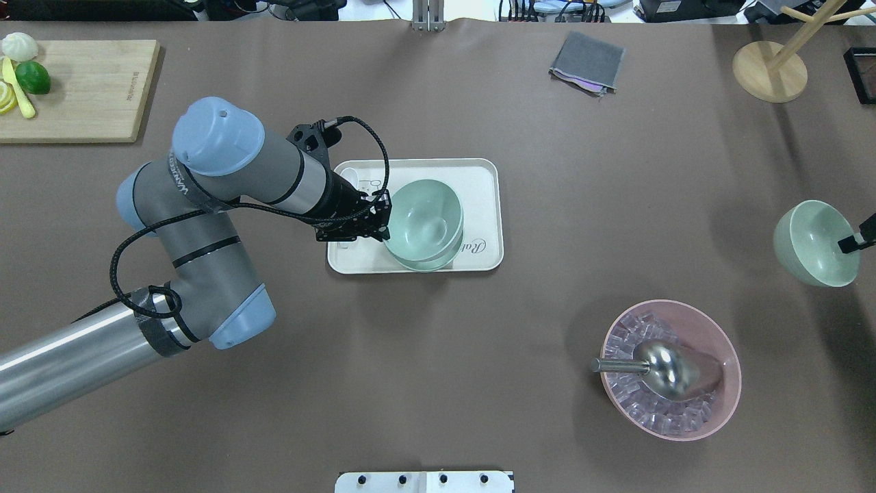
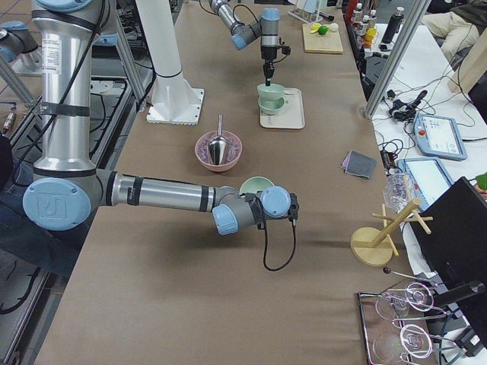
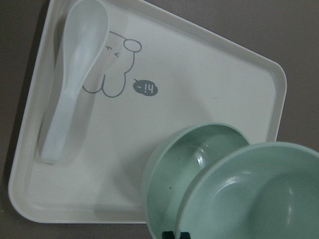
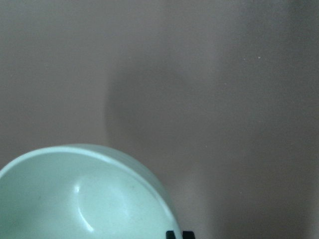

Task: Stack green bowls together

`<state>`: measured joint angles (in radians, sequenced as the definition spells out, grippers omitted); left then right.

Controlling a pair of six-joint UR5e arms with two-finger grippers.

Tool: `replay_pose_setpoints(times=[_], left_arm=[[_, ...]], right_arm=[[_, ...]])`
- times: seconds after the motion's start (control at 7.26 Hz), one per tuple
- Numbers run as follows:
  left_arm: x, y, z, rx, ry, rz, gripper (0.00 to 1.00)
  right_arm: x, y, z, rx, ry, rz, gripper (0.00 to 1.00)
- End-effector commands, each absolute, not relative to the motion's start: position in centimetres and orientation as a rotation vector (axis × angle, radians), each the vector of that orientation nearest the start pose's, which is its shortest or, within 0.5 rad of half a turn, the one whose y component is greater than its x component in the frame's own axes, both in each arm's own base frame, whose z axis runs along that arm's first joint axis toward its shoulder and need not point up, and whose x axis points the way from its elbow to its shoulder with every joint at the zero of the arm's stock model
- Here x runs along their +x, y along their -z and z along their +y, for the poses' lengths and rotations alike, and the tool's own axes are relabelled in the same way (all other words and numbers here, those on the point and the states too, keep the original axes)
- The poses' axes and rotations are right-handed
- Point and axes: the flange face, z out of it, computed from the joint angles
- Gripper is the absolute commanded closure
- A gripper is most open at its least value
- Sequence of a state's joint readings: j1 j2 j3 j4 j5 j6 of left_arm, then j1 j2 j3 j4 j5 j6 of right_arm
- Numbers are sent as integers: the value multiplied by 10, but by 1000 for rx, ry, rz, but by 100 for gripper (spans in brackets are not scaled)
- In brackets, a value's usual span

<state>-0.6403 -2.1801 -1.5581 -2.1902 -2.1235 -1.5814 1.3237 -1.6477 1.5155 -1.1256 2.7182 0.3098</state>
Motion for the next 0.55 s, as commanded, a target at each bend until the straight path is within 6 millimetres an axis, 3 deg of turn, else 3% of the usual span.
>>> replay_pose_setpoints(times=[0.0,0.14,0.28,0.41], left_arm=[[504,-236,-478,-68,238,1273,100],[504,-236,-480,-56,241,1275,18],[503,-232,-480,-38,234,1294,2],[500,-229,-479,-42,232,1297,1]], right_arm=[[-72,-647,-459,-47,123,-1169,100],[-72,-646,-460,-44,125,-1169,100],[-72,-644,-461,-41,128,-1172,100],[-75,-634,-468,-32,135,-1183,100]])
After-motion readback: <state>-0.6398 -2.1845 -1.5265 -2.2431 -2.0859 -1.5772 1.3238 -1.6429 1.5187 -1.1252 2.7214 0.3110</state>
